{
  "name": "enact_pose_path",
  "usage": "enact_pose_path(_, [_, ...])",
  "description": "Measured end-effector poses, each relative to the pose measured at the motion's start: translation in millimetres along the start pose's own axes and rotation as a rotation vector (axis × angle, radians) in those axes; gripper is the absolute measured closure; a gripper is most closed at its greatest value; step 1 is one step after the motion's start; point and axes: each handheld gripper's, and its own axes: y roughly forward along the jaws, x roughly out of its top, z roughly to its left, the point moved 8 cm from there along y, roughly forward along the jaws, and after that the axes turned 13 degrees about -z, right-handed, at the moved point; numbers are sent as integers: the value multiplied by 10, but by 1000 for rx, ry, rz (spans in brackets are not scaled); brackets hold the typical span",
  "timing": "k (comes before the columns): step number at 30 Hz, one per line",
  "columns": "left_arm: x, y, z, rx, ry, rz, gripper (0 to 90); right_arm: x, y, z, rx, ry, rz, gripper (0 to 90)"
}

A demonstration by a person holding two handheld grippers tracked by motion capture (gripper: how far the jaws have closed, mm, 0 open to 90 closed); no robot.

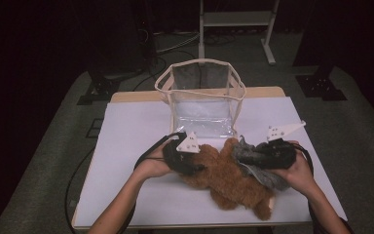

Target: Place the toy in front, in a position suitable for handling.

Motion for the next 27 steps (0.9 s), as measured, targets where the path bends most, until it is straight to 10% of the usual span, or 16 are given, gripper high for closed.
enact_pose_path(4, [7,-72,158,73,-1,2,398,198,162,-159,2,-21,8,712])
enact_pose_path(9, [-154,-132,79,45,-27,-34,370,178,403,-217,47,-27,69,712])
enact_pose_path(22, [-396,-439,-151,-94,-152,-120,149,-100,498,371,135,-110,123,725])
enact_pose_path(27, [-462,-401,-165,-123,-173,-124,313,-127,460,428,136,-117,123,724])
